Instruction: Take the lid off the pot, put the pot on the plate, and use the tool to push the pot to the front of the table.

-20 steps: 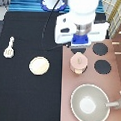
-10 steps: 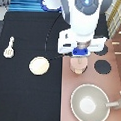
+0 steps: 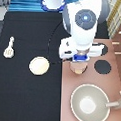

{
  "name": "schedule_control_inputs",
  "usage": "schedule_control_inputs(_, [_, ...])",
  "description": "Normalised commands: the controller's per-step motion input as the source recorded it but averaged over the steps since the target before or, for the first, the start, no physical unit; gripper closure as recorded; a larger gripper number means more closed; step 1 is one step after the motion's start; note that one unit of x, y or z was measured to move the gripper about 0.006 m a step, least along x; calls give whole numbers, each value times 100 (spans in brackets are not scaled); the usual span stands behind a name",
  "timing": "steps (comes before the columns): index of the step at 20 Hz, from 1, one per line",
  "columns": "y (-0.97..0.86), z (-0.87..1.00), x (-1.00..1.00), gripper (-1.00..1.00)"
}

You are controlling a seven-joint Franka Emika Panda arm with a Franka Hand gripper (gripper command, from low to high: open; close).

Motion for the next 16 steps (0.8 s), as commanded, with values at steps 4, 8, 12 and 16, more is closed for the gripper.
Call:
schedule_control_inputs(4, [33, -40, -5, -100])
schedule_control_inputs(8, [29, -24, -18, -100])
schedule_control_inputs(12, [17, 3, -26, 100])
schedule_control_inputs(16, [8, 6, -29, 100])
